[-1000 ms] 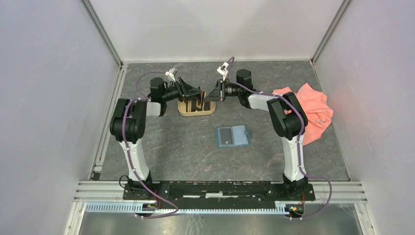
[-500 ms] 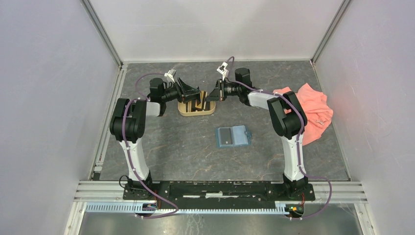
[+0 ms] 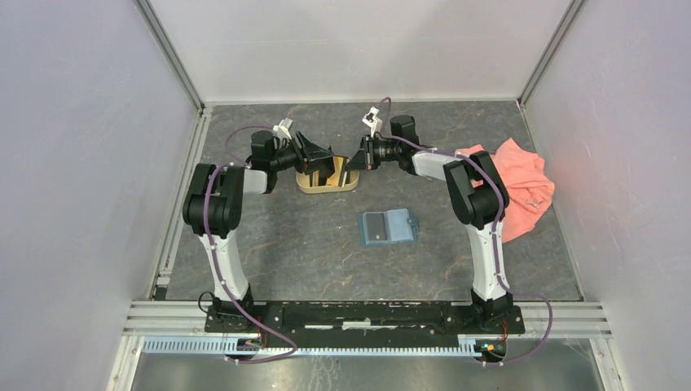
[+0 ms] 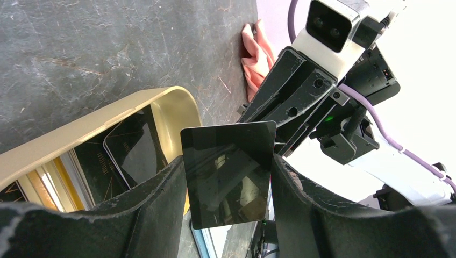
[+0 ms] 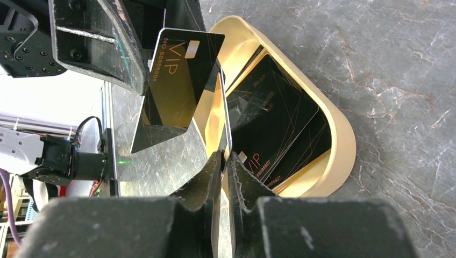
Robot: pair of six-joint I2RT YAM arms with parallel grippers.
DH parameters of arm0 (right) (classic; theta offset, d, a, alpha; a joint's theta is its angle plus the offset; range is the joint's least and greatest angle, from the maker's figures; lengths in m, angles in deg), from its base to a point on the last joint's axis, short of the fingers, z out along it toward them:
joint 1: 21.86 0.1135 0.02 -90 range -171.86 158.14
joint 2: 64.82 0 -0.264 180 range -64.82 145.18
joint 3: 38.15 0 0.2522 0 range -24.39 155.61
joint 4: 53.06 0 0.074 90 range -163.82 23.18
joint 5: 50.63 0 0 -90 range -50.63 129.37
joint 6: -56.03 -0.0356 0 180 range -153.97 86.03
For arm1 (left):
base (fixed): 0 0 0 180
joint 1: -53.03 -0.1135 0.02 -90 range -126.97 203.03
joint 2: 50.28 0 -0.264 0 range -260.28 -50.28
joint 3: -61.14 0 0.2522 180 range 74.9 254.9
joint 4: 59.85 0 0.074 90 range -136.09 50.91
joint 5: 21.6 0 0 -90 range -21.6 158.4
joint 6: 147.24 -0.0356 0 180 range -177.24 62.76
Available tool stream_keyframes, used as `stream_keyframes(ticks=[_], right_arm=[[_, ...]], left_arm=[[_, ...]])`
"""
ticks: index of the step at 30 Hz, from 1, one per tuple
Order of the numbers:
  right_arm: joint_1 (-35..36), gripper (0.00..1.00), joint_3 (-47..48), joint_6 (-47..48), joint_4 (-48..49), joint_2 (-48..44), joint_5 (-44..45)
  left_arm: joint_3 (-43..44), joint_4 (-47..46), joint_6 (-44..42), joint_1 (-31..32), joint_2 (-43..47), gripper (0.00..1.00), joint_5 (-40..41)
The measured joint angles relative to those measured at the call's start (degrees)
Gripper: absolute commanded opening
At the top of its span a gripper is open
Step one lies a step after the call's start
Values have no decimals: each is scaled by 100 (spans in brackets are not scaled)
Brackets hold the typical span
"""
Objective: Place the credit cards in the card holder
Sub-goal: Pick up the credit card from the storage box.
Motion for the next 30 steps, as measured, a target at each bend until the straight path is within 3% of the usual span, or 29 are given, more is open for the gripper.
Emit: stream_keyframes(ticks=[9,11,15,20,25,30], right_arm=[[0,15,586,188,-243,254,195],[0,25,743,258,-356,348,249],[0,54,870,560,-704,387,345],[2,69,953,1438,-1349,256,498],[-33,74,629,2518,-2092,-610,715],[-284,75,-1095,3353,-2164,-2741,393]], left_arm=[[-74,79,-44,-2,114,44,149],[-111,76,-44,-9,160,43,186],[-221,2,-46,-15,271,43,197],[-367,-240,-44,-22,468,42,188],[-673,-529,-35,-4,839,41,214],[-804,286,-284,393,1578,42,916]])
